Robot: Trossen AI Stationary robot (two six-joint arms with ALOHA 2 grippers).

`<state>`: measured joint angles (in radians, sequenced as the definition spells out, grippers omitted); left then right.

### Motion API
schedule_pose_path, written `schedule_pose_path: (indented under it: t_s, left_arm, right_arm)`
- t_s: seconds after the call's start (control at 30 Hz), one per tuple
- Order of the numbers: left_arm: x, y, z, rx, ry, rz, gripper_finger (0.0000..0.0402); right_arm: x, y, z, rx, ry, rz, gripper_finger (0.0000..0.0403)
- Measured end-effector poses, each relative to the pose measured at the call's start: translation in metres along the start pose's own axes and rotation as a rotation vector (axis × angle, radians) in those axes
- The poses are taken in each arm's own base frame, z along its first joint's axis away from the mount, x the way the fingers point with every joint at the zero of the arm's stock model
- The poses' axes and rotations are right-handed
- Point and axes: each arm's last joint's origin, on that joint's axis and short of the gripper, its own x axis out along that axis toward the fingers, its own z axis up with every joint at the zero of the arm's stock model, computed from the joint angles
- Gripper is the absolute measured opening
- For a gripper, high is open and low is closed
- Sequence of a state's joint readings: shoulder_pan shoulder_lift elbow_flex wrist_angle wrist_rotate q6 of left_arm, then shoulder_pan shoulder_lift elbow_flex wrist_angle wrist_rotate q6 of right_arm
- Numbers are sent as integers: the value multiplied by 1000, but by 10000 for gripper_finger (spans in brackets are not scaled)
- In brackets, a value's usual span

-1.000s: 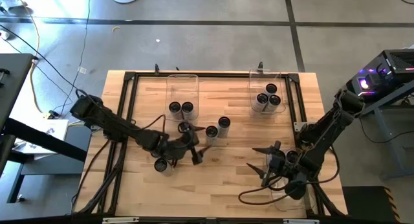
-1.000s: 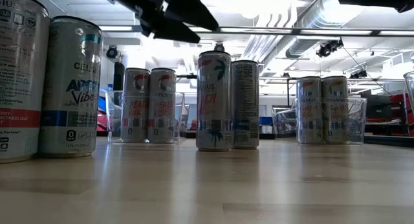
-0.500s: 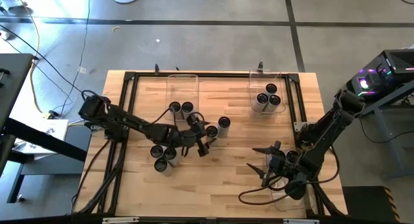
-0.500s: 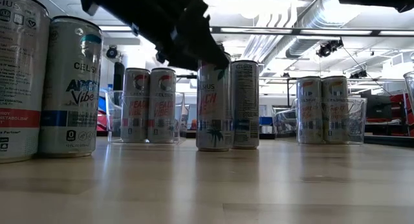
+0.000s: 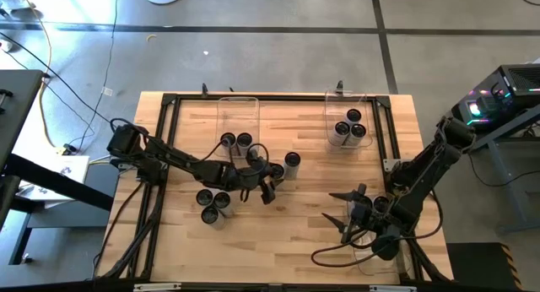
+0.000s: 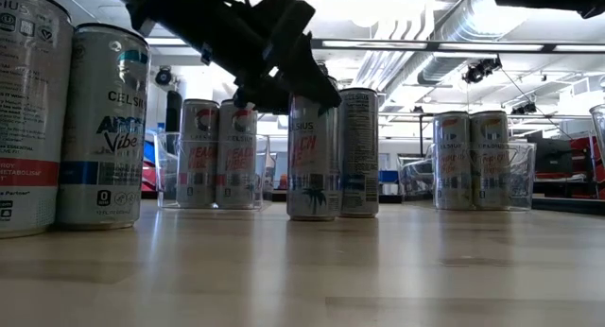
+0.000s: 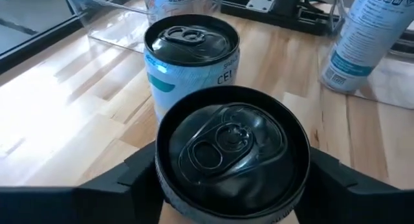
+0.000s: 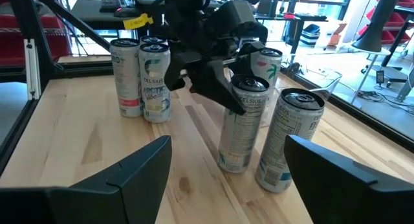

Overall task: Sort soda cans
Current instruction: Put the white-pink soda can into the top left transparent bin

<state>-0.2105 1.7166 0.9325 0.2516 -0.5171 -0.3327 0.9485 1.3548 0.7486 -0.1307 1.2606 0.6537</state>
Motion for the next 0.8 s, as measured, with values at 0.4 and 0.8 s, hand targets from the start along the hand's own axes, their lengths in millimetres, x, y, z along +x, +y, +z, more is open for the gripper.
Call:
schedule_pose_path:
  t_s: [0.4, 0.8]
  left_arm:
    - [-75, 21, 68, -5, -243, 91, 239]
    - [-150, 152, 114, -73, -294, 574, 239]
  right_arm:
    - [0, 0, 0, -1, 0, 0, 295]
    - [0, 0, 0, -3, 1, -1, 295]
